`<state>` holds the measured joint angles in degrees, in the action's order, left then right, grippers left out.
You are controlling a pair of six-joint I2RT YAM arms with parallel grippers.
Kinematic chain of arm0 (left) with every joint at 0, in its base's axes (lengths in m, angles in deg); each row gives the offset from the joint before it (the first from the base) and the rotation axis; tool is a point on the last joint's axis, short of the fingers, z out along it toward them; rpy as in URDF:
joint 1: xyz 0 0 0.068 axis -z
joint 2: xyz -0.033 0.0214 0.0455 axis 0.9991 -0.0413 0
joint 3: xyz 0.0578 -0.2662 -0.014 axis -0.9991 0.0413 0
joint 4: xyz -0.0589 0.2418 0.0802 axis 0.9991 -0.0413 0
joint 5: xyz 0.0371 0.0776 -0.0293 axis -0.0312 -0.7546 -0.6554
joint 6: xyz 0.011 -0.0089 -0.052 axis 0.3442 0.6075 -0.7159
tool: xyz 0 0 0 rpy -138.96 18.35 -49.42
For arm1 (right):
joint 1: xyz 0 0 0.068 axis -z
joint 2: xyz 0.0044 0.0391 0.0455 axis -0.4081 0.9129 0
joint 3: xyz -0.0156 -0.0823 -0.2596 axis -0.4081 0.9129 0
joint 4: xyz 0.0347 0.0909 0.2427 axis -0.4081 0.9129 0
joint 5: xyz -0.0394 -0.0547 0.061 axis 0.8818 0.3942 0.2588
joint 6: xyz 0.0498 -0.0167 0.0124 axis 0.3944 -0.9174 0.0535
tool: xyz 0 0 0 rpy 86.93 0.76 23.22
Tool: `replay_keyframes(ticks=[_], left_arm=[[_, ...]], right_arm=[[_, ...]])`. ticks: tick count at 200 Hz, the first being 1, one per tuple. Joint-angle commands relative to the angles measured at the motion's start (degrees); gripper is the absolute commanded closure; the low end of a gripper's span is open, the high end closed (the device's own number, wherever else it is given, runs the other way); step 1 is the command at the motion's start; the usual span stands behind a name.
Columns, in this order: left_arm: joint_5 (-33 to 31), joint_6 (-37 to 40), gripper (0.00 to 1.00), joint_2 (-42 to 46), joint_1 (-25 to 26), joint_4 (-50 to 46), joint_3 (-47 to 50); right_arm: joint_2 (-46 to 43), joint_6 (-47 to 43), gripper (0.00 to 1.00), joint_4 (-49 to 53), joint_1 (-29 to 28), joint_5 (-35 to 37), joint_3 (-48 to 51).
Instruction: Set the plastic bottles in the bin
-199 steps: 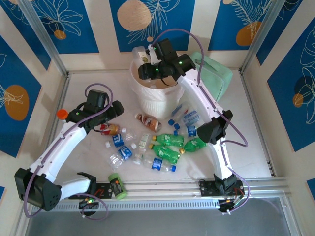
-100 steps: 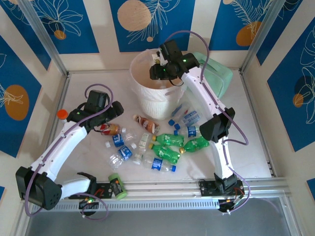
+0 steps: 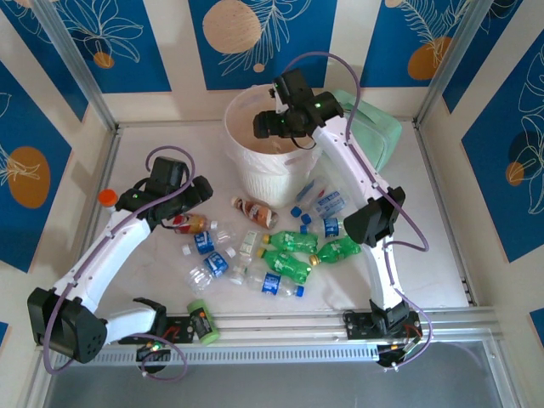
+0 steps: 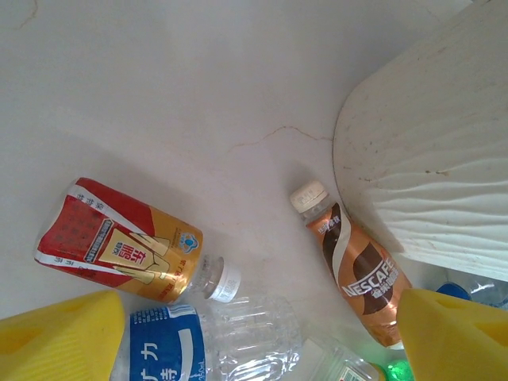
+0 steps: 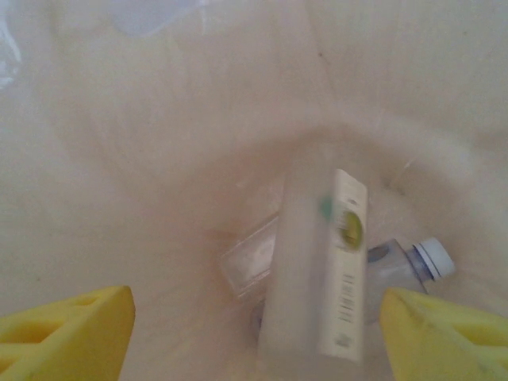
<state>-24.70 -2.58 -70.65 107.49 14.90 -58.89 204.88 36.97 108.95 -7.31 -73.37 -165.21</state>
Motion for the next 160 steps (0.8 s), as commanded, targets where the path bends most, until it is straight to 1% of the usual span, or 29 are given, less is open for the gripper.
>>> replay_keyframes(ticks=[1,28,42,57,79,98,134,149,160], left_arm=[[-1.2,-0.9,0.12,0.9,-0.9,-1.8,0.5],[-1.9,-0.7,0.11,1.7,-1.1,-3.3,0.4],[-3.2,-0.7,0.1,2.6,-2.7,-6.2,0.1],[-2.7,-1.0,0.1,4.7,-5.2,-7.4,1.3],[-1.8,-2.0,0.11,7.0,-6.8,-10.2,2.3],[-0.6,-3.3,0.13,8.8,-6.8,-11.7,4.0],[3.5,-6.7,0.16,12.6,-6.8,-11.2,10.0],[5.7,-8.8,0.17,13.9,-6.7,-10.3,13.0],[6.2,-9.7,0.17,14.7,-6.7,-10.3,14.5]], right_arm=[[-2.1,-0.3,0.18,1.3,-0.4,1.0,-3.4],[-5.1,0.4,0.17,1.6,-0.6,1.2,-4.6],[-7.0,1.4,0.17,2.2,-0.5,1.2,-6.0],[-9.8,2.3,0.16,2.4,-0.4,1.1,-6.3],[-15.1,3.0,0.16,2.2,-0.4,1.2,-3.2],[-21.6,3.8,0.16,0.3,-0.8,1.5,4.6],[-38.3,6.7,0.16,-7.3,-2.8,1.8,29.4],[-44.5,8.8,0.16,-8.2,-3.3,2.4,38.7],[-48.5,10.2,0.16,-7.7,-3.5,4.0,44.3]])
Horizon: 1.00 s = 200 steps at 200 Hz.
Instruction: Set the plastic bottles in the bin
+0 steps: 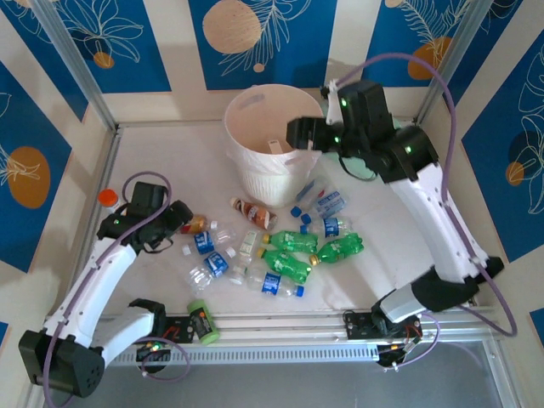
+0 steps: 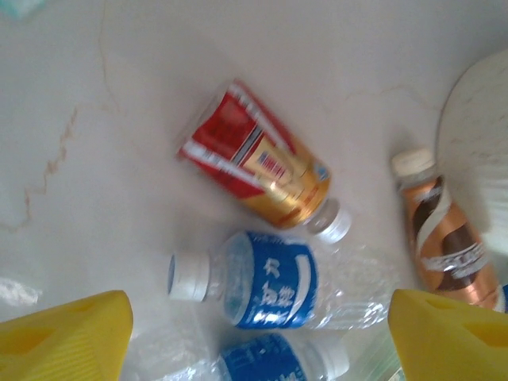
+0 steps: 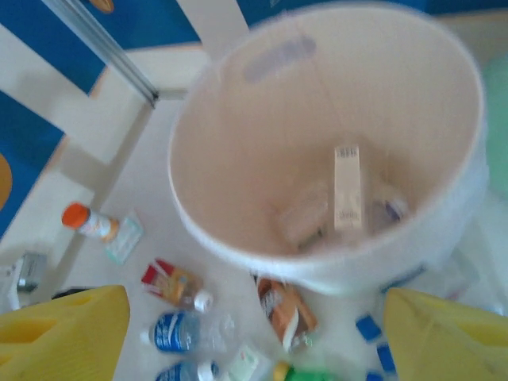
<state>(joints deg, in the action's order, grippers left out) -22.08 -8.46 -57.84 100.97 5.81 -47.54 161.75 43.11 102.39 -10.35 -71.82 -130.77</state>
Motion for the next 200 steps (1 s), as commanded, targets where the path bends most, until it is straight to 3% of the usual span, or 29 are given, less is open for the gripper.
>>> replay_keyframes(ticks=[1,47,70,102,200], left_arm=[[3.6,-3.9,0.18,2.0,-0.2,-1.2,3.2],[4.4,-5.0,0.17,1.3,-0.1,0.6,2.7],[5.7,-4.4,0.17,-0.9,-0.1,2.8,1.1],[6.8,-1.9,0.18,-4.9,-0.2,4.8,-1.1],[12.2,5.2,0.21,-10.2,0.8,12.8,-4.7]], right_arm=[[-5.7,4.2,0.16,-1.1,-0.5,2.6,10.6],[-16.3,13.2,0.16,3.9,1.4,5.8,32.5],[-18.0,18.9,0.16,5.6,5.3,4.6,39.9],[-17.9,25.9,0.17,5.5,10.9,0.1,47.0],[-12.4,37.5,0.17,-3.7,17.4,-9.9,62.5]])
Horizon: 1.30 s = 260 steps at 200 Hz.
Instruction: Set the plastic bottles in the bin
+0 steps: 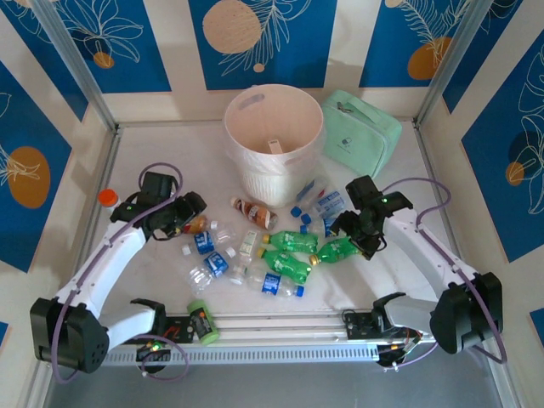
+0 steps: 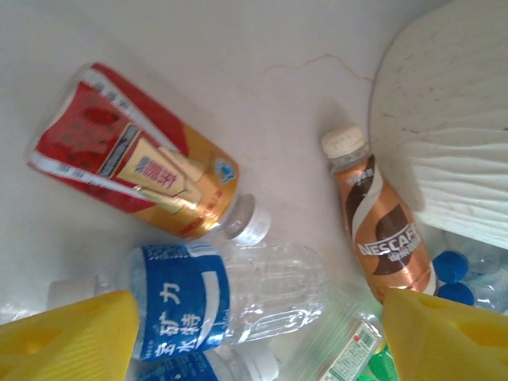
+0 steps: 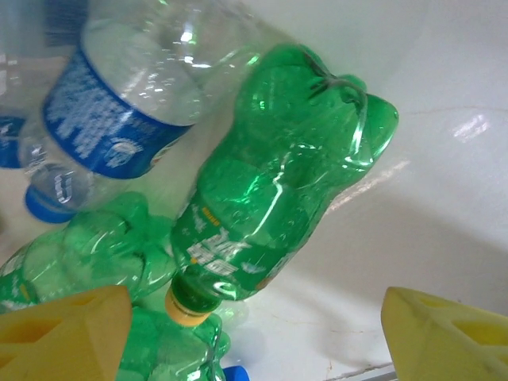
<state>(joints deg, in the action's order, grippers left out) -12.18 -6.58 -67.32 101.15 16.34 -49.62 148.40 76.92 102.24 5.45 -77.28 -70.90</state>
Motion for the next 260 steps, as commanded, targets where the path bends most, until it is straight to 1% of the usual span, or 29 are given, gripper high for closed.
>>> replay_keyframes(ticks=[1,24,60,119,159,201,260], left_arm=[[2.3,3.4,0.21,-0.8,0.6,2.3,-2.7],[3.4,3.7,0.22,-1.3,1.0,3.8,-3.0],[3.9,4.1,0.22,-1.4,1.5,4.3,-3.2],[6.0,3.5,0.23,-1.8,2.1,6.7,-3.2],[4.9,4.9,0.24,-3.1,2.5,5.6,-5.0],[4.4,5.1,0.25,-3.0,2.7,5.2,-6.4],[3.2,6.2,0.25,-3.0,2.7,3.6,-9.6]], right_arm=[[1.0,3.7,0.18,-3.8,1.7,-4.6,2.7],[2.3,4.1,0.2,-7.6,3.5,-7.0,5.4],[4.1,4.9,0.22,-9.2,5.0,-7.7,7.1],[7.4,4.2,0.23,-12.8,7.5,-8.9,9.1],[9.8,3.5,0.25,-16.1,8.0,-8.4,11.0],[10.6,1.8,0.32,-17.3,8.3,-7.8,10.9],[6.8,-0.8,0.43,-14.9,8.4,-6.4,8.4]])
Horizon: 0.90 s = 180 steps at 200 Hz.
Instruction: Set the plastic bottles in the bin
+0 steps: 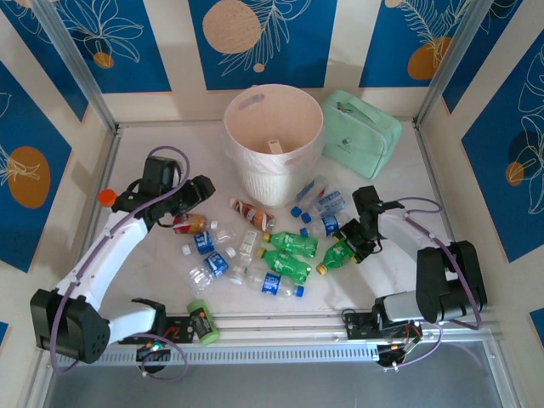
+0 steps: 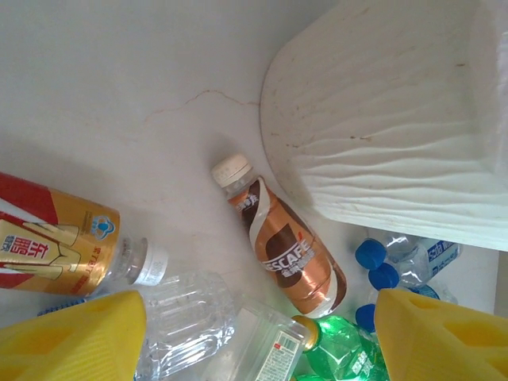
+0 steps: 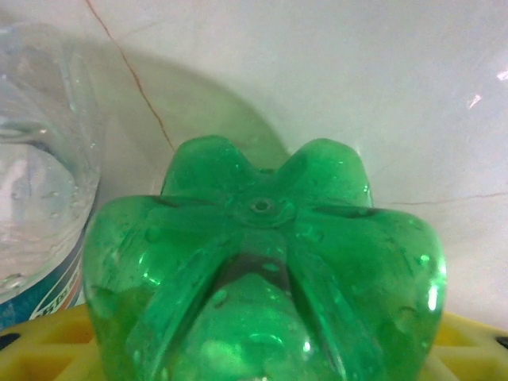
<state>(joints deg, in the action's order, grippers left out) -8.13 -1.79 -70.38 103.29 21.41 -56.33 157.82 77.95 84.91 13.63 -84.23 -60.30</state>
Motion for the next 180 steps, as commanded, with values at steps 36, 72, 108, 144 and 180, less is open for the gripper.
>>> replay_keyframes(ticks=[36,72,108,144,180], left_arm=[[-1.6,2.7,0.25,0.0,0.5,-3.0,-6.3],[1.0,4.1,0.24,0.2,0.6,-3.1,-11.3],[8.5,4.1,0.23,-1.1,3.2,0.2,-16.3],[16.3,2.7,0.22,-4.3,11.5,7.6,-20.0],[24.3,2.6,0.22,-8.3,19.8,16.9,-22.5]], right_arm=[[-8.3,-3.6,0.46,5.1,0.2,1.1,-4.7],[-16.5,-6.2,0.48,8.0,0.0,0.6,-10.9],[-21.3,-9.0,0.49,7.7,-0.2,-3.3,-21.1],[-21.4,-7.8,0.49,2.8,-0.4,-9.6,-30.2],[-17.5,-4.9,0.49,-3.9,-1.1,-16.1,-37.1]])
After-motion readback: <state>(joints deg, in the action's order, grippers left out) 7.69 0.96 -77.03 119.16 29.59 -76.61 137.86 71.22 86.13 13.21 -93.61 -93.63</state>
